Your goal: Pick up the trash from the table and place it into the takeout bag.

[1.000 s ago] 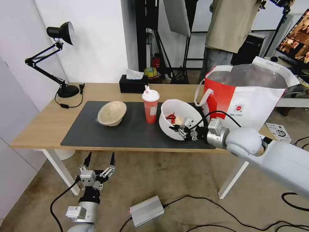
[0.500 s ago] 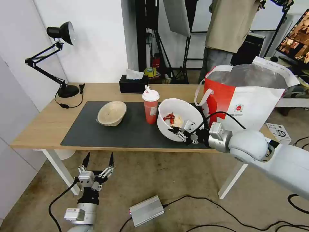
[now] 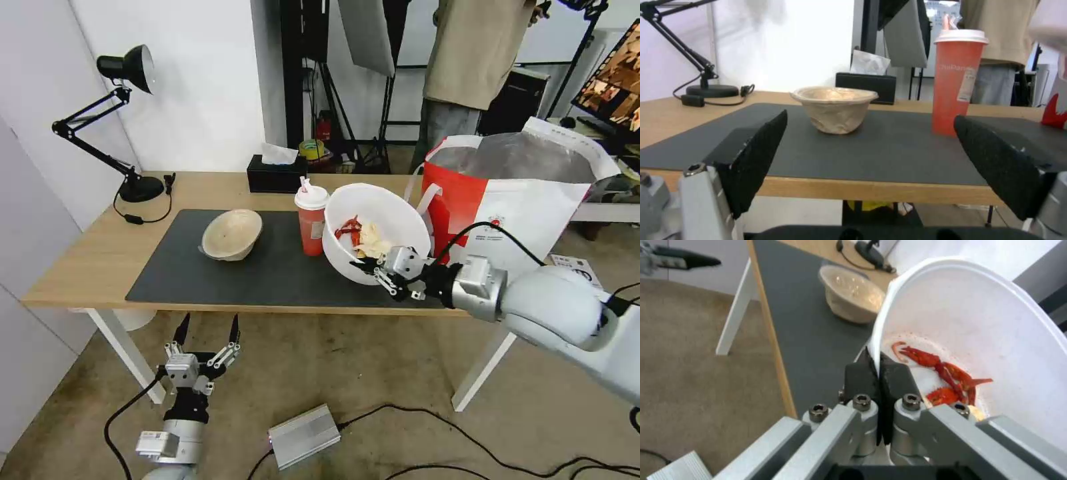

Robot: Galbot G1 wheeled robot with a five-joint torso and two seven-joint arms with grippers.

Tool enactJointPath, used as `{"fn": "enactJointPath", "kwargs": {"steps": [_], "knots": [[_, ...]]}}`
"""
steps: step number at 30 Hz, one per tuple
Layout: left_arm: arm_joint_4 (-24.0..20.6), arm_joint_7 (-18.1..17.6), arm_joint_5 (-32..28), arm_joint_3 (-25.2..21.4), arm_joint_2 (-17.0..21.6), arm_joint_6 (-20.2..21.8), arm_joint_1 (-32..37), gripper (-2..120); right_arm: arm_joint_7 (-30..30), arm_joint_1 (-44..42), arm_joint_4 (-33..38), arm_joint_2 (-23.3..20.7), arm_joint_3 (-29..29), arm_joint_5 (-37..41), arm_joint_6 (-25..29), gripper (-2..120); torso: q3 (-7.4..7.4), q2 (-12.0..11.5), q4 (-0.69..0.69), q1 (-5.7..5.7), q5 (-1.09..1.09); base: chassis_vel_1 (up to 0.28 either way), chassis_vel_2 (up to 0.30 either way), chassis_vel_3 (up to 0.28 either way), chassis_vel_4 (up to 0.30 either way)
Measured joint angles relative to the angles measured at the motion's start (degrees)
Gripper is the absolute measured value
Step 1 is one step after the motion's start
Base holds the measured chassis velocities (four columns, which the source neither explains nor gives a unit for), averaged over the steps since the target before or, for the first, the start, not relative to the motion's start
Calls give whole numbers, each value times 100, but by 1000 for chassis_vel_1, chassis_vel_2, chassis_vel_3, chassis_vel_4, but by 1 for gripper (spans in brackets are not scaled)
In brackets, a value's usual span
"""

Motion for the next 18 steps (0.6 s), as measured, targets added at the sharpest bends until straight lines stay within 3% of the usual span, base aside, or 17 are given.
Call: {"fn": "enactJointPath", "kwargs": {"steps": [3, 7, 11, 18], "knots": [[-1, 8, 3, 3, 16, -16, 21, 100, -35, -277, 147, -96, 348, 9, 30, 0, 0, 0, 2, 0, 0, 0, 0, 0, 0], [23, 57, 10, 21, 65, -56, 37, 100, -123, -1257, 378, -382, 1511, 19, 176, 0, 0, 0, 0, 0, 0, 0, 0, 0, 0], [29, 126, 17, 35, 89, -64, 46, 100, -124, -1730, 471, -599, 2014, 18, 345, 0, 0, 0, 0, 0, 0, 0, 0, 0, 0], [19, 136, 97, 76, 105, -64, 71, 100, -26, -1706, 490, -691, 2252, 103, 410, 0, 0, 0, 1, 0, -1, 0, 0, 0, 0]]}}
